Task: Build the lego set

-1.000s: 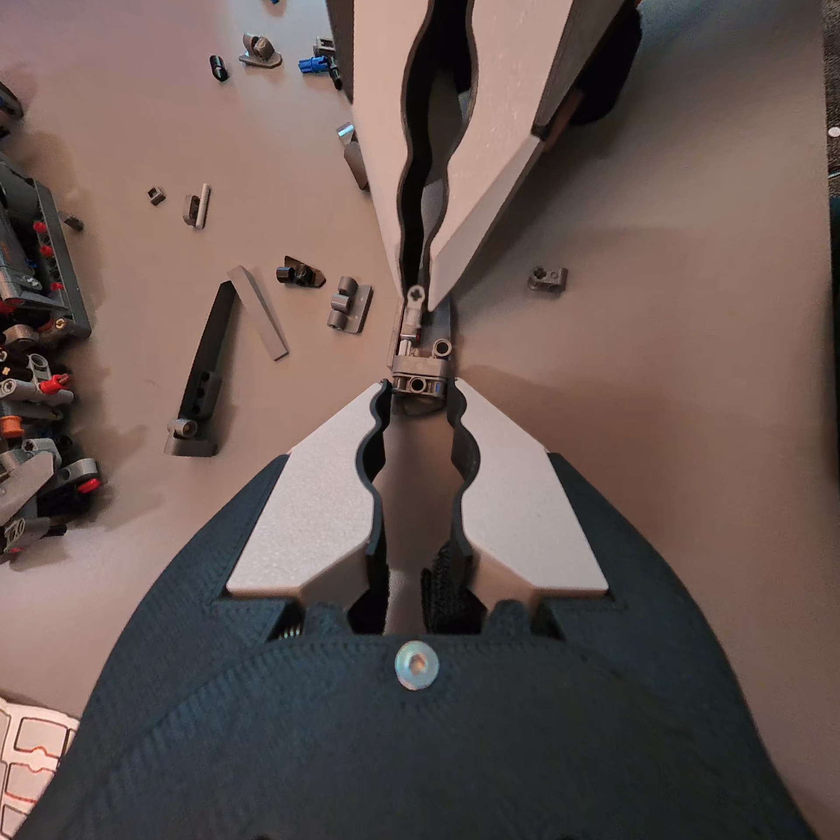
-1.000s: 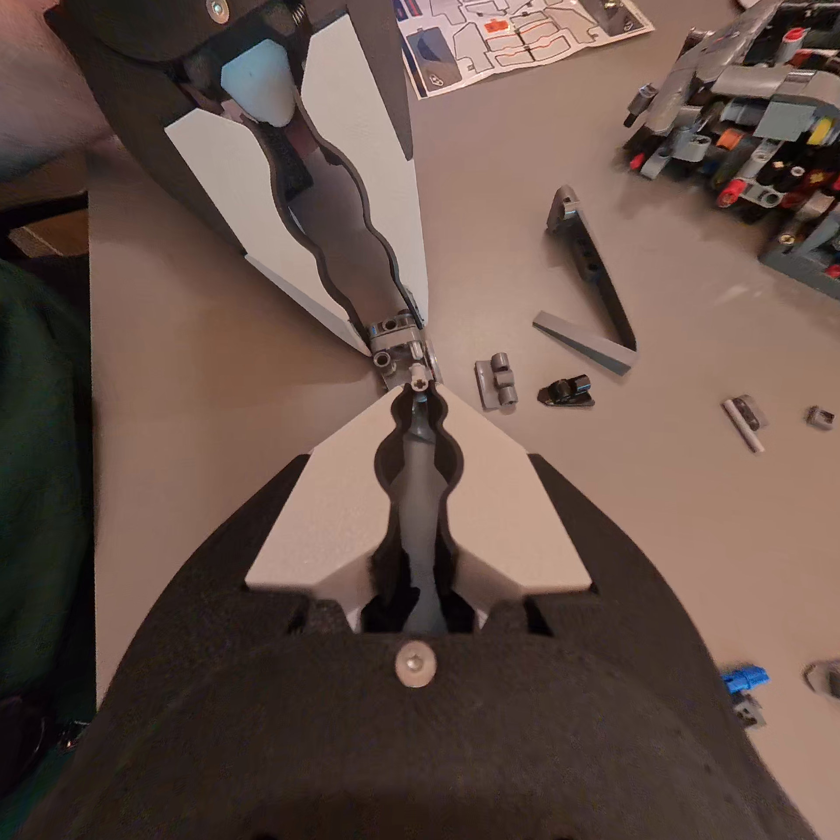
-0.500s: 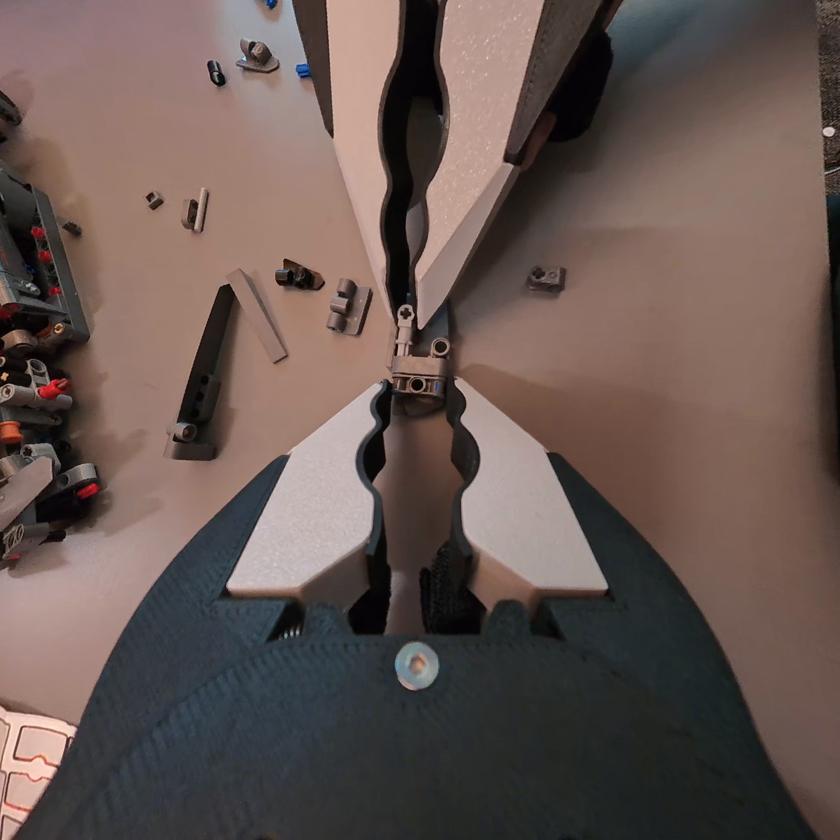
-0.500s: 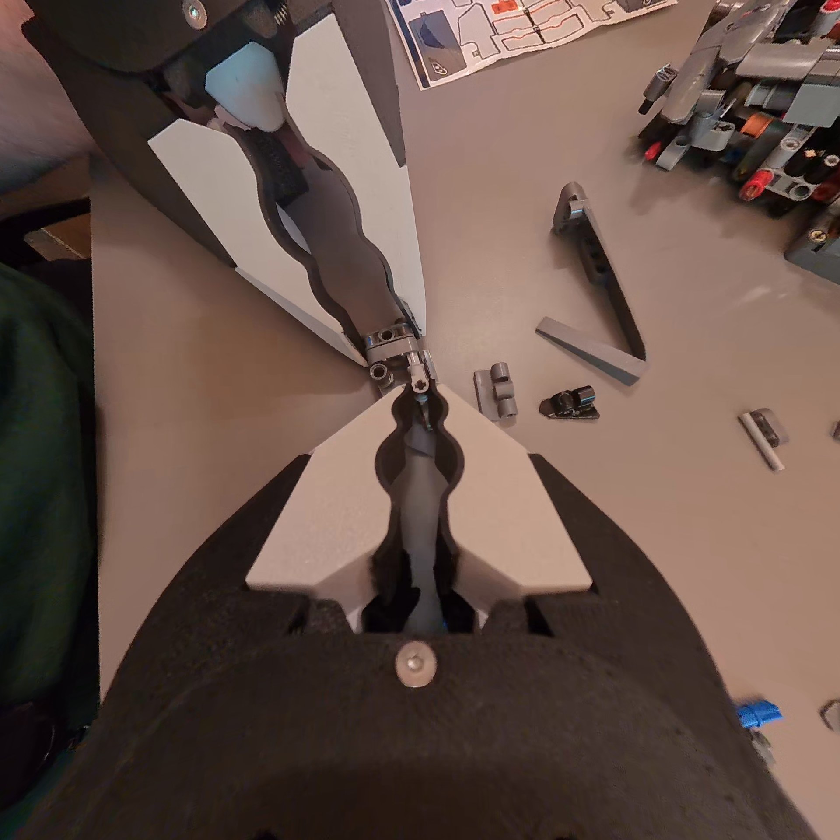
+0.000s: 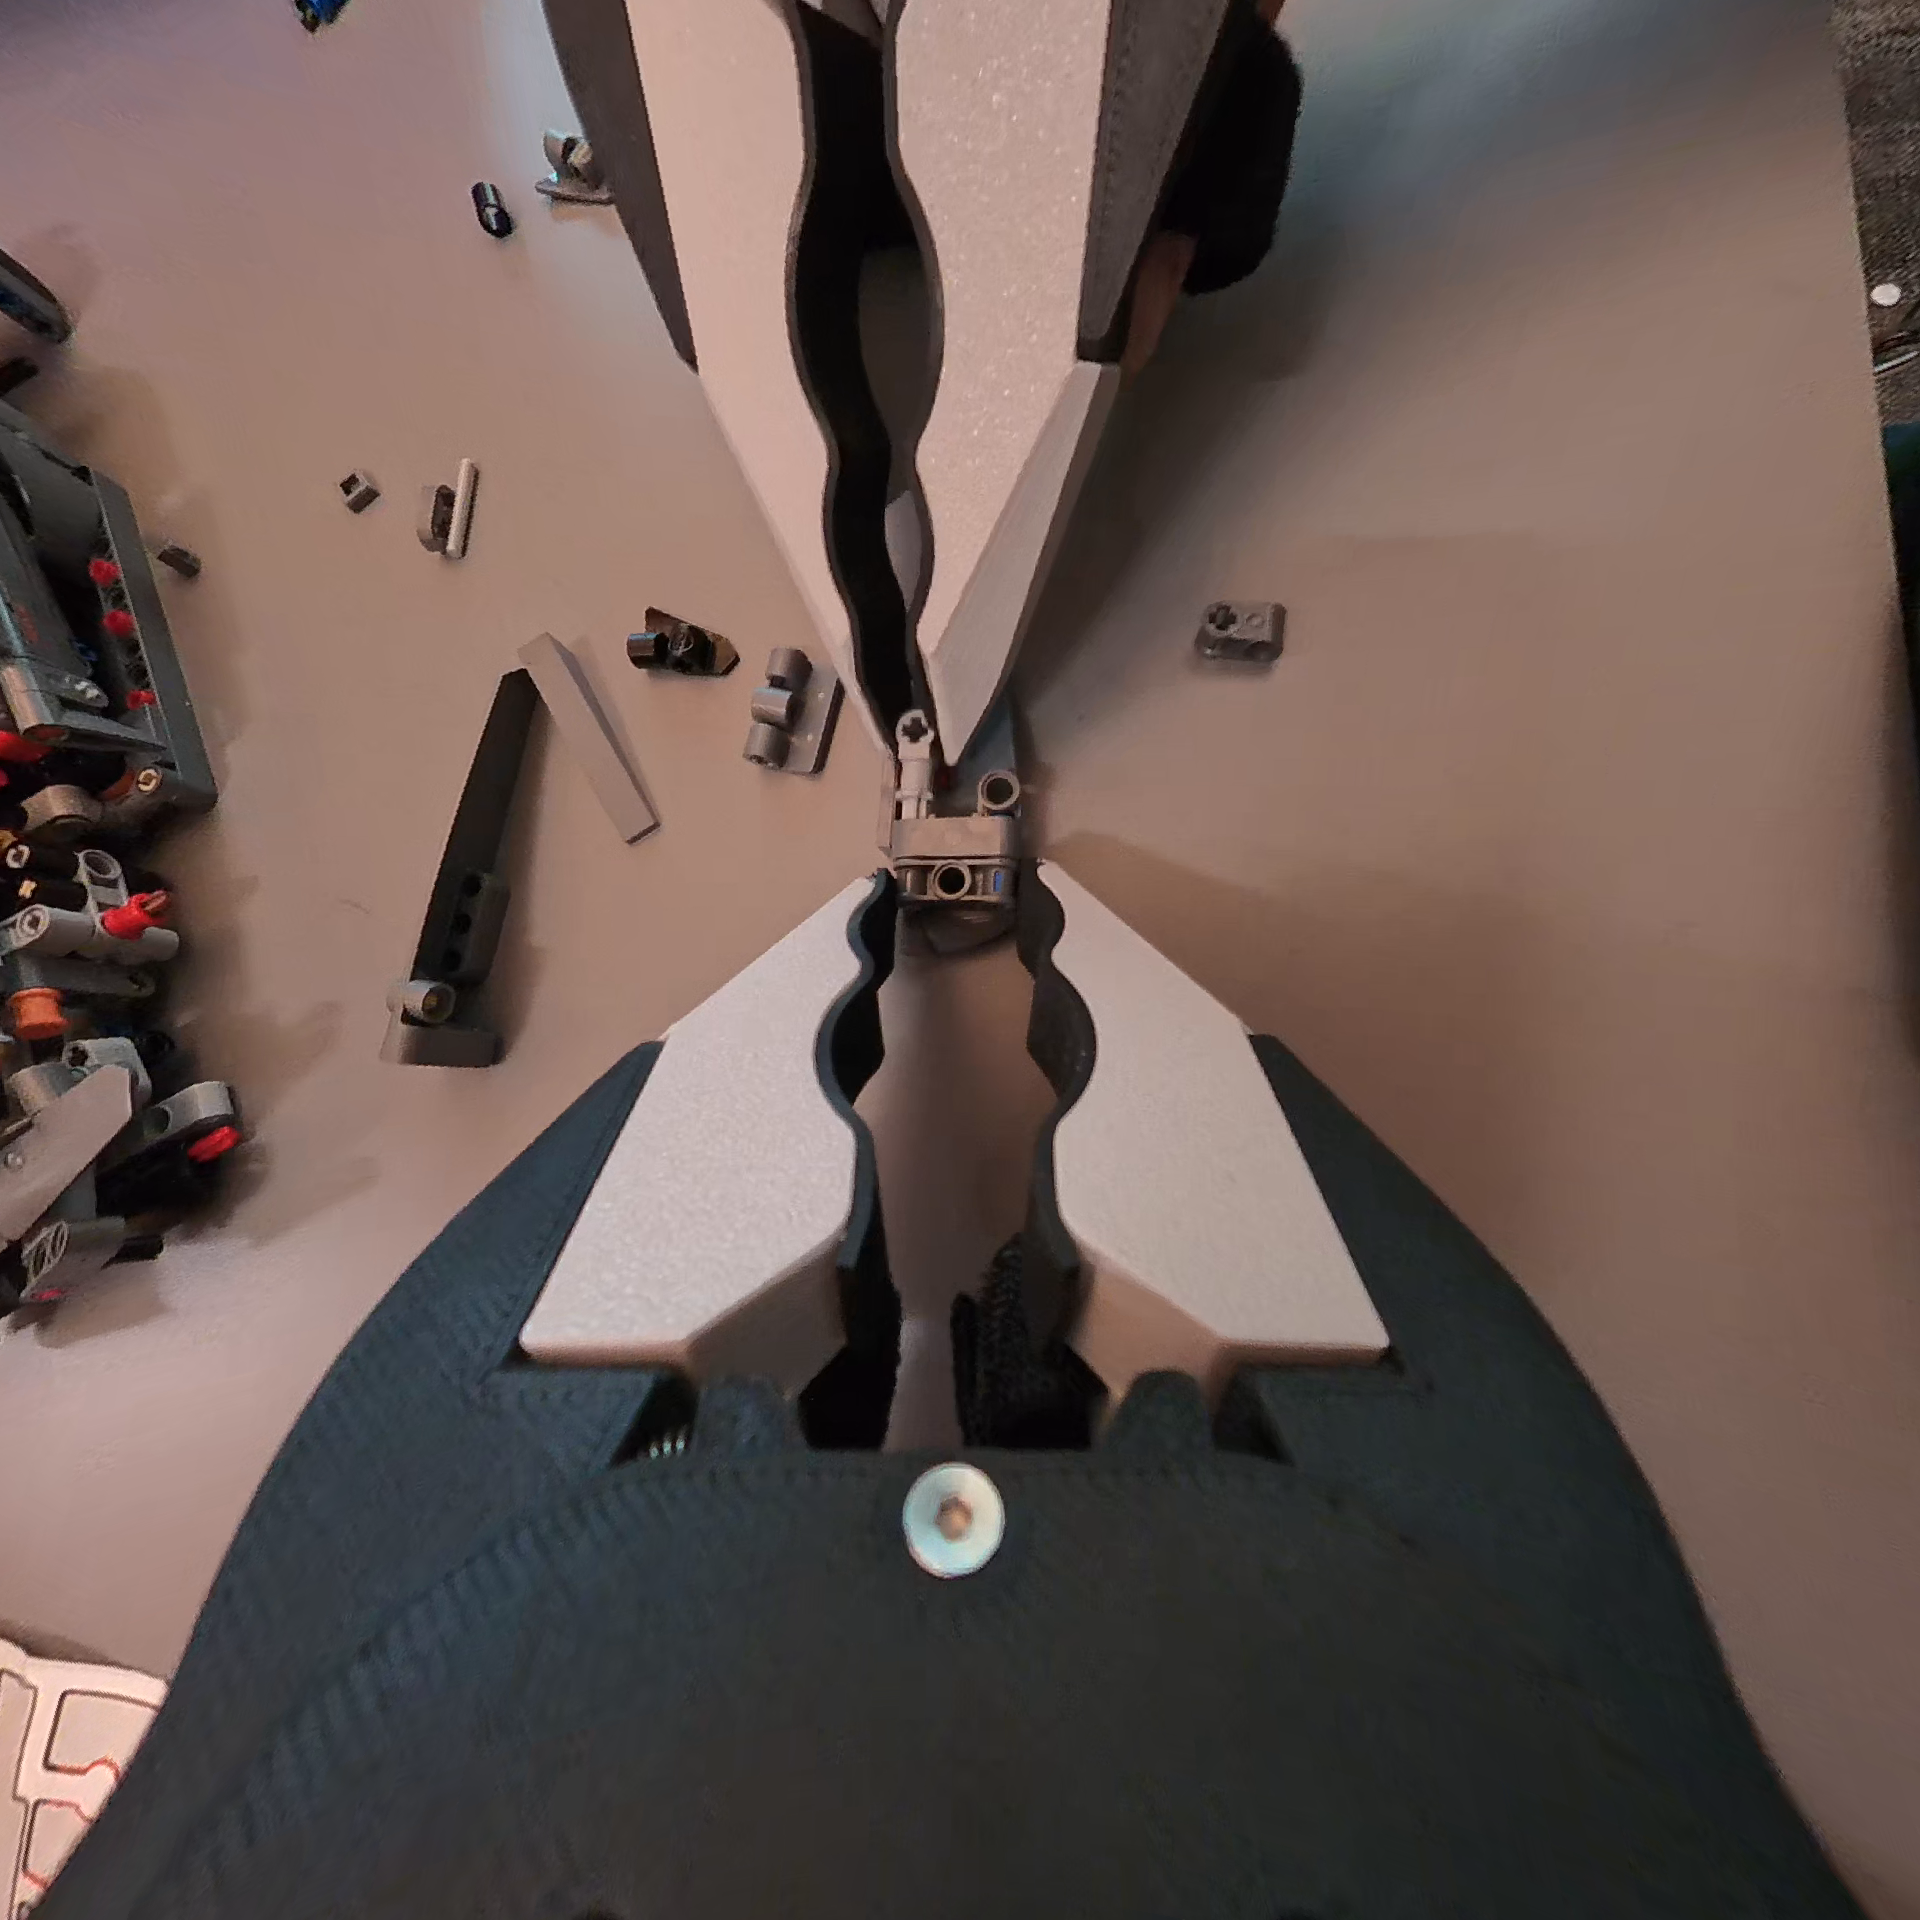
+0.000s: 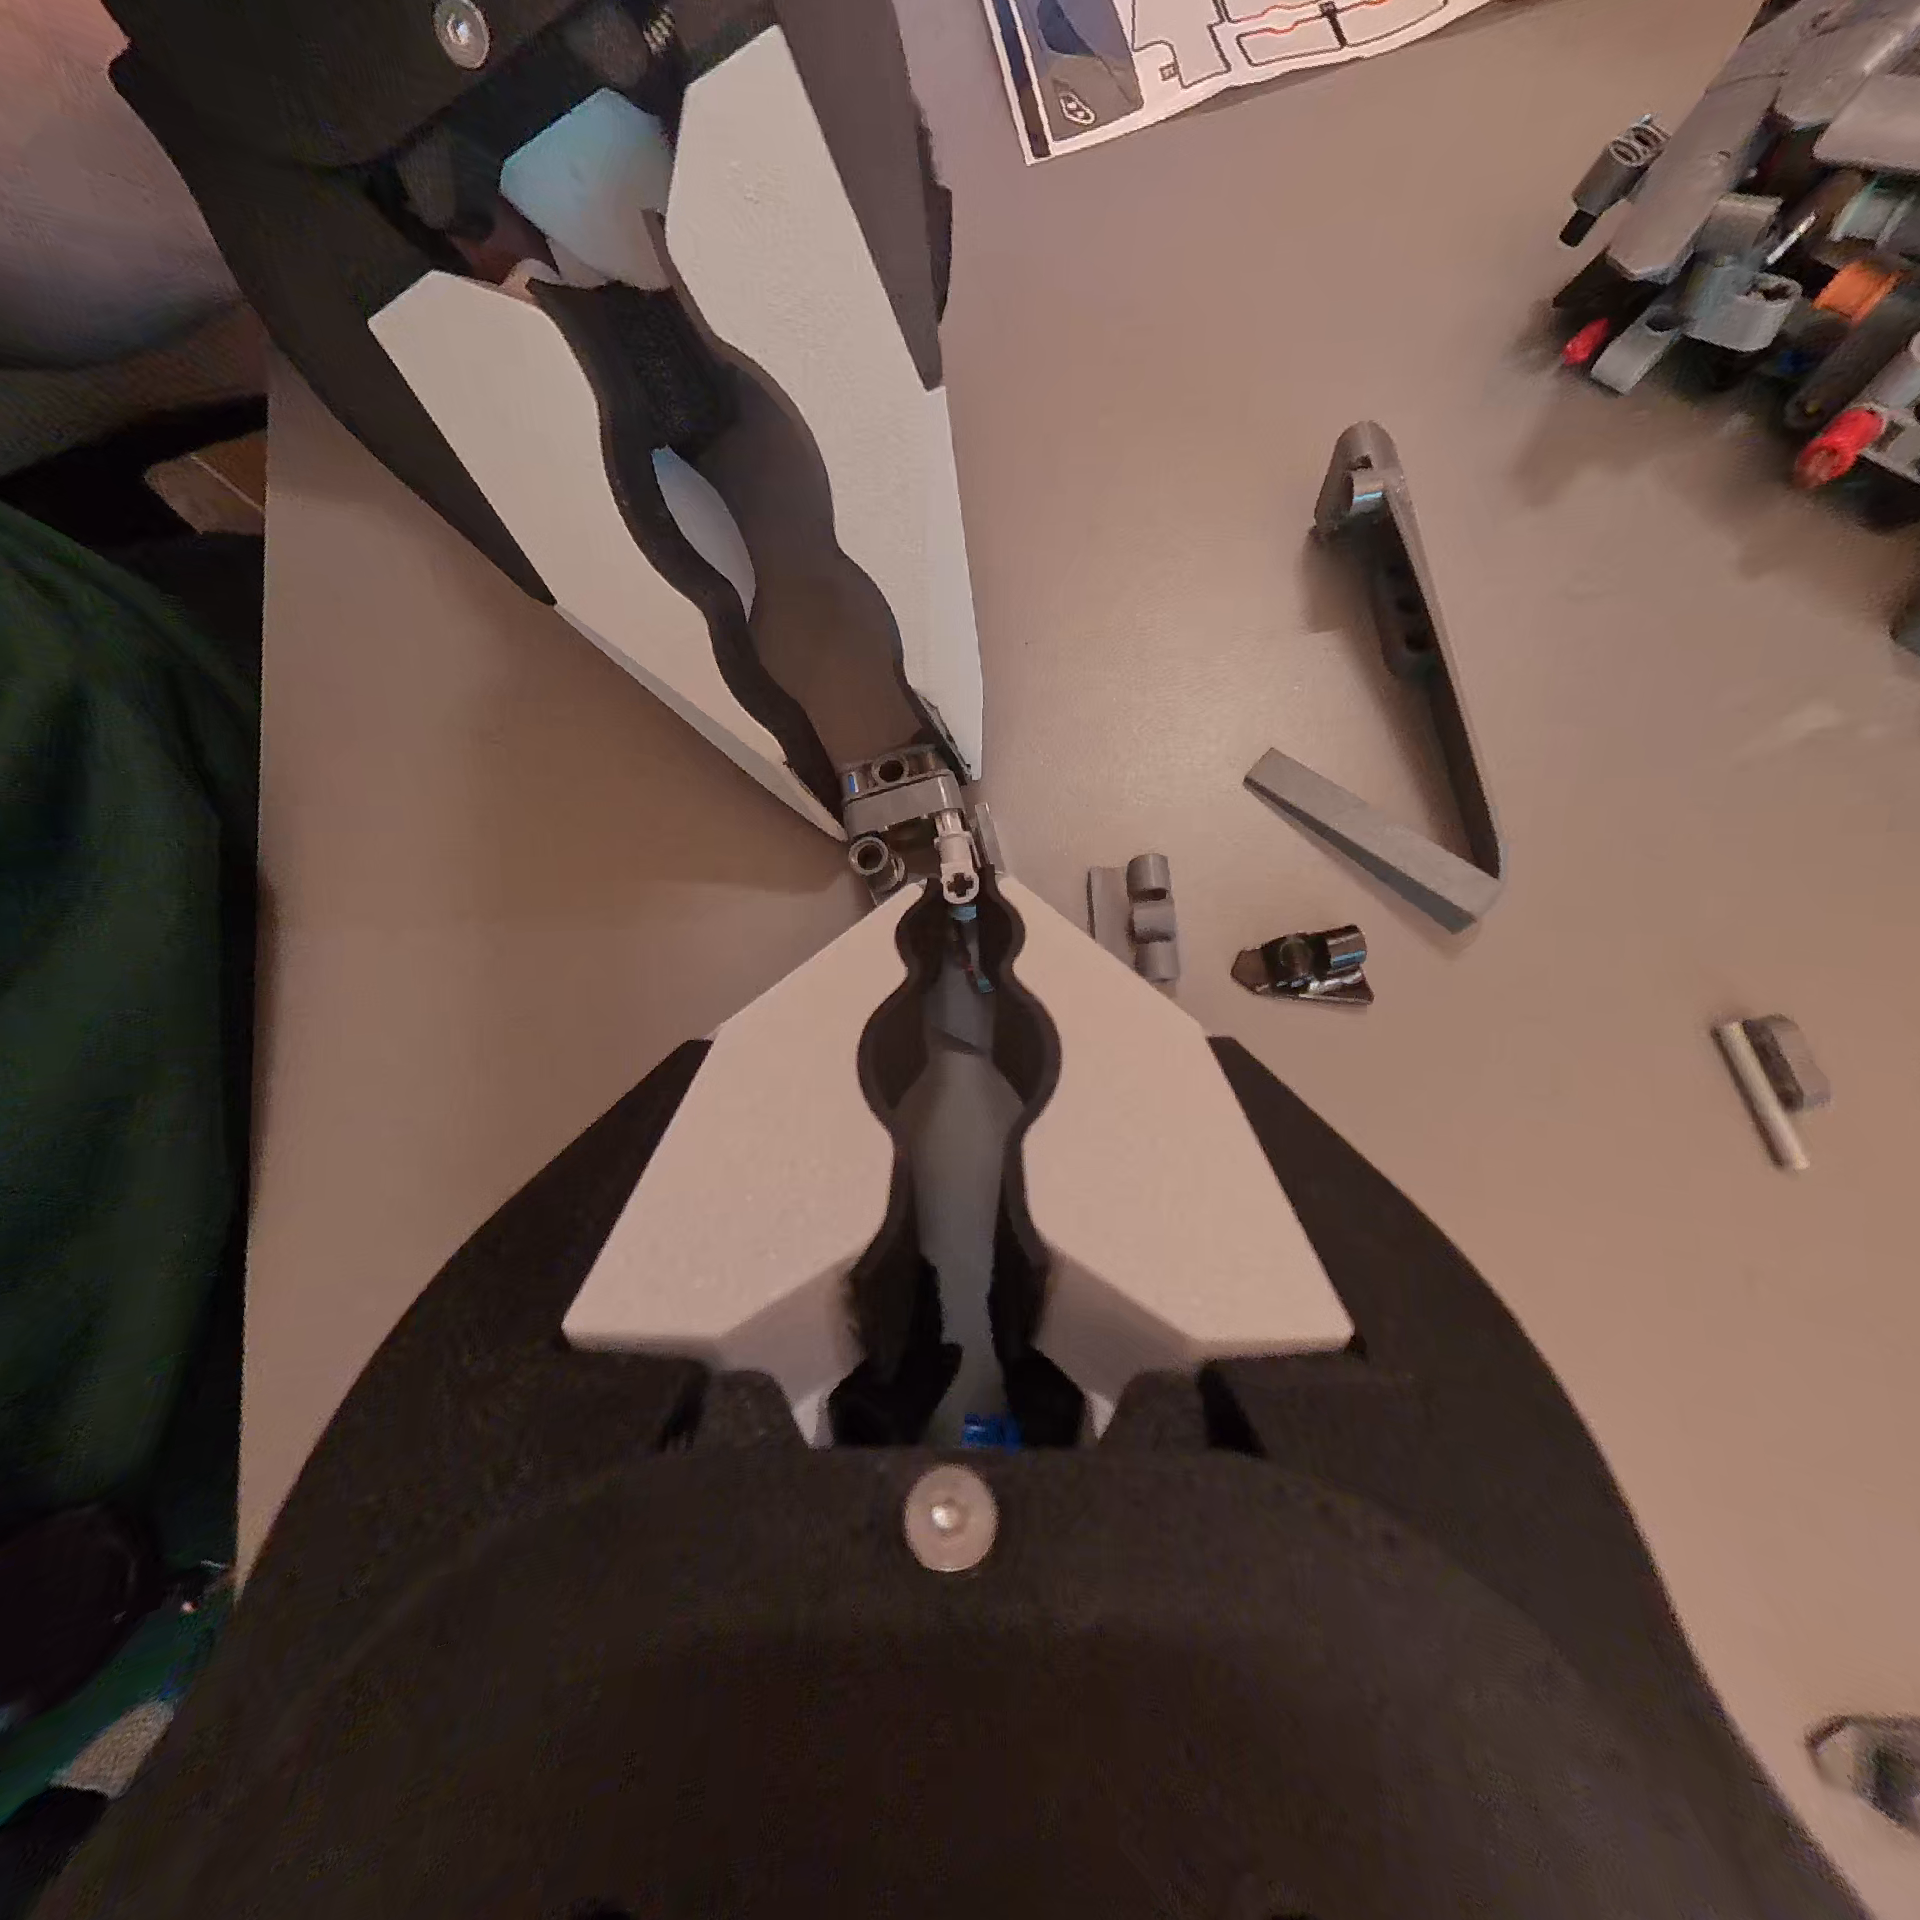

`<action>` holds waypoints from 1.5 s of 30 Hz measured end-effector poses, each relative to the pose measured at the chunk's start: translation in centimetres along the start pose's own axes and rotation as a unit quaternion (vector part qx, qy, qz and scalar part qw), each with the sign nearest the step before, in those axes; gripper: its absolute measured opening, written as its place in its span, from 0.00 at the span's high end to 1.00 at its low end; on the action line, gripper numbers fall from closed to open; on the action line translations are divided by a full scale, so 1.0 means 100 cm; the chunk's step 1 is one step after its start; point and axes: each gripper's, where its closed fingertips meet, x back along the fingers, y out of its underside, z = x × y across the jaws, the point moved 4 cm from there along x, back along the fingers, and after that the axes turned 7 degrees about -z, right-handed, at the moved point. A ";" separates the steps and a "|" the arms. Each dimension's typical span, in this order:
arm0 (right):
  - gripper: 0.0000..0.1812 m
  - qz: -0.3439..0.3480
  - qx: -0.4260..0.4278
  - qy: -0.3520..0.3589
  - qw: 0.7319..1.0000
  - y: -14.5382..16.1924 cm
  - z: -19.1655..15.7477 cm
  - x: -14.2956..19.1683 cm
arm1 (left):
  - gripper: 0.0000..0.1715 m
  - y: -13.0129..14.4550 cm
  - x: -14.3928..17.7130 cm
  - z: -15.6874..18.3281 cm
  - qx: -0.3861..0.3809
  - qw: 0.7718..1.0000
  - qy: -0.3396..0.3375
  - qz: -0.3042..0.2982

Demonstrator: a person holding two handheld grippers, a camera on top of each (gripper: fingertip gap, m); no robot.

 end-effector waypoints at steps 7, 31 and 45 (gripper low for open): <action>0.99 0.000 0.022 -0.025 0.999 -0.003 0.002 -0.003 | 0.88 0.001 0.001 0.000 -0.005 1.000 0.006 0.001; 0.99 0.022 0.008 -0.018 1.000 -0.003 -0.001 0.002 | 0.87 0.003 0.001 0.001 -0.002 1.000 0.015 -0.005; 0.99 0.013 -0.004 -0.036 0.999 -0.004 0.001 -0.001 | 0.88 0.003 0.000 0.000 -0.013 1.000 0.025 -0.007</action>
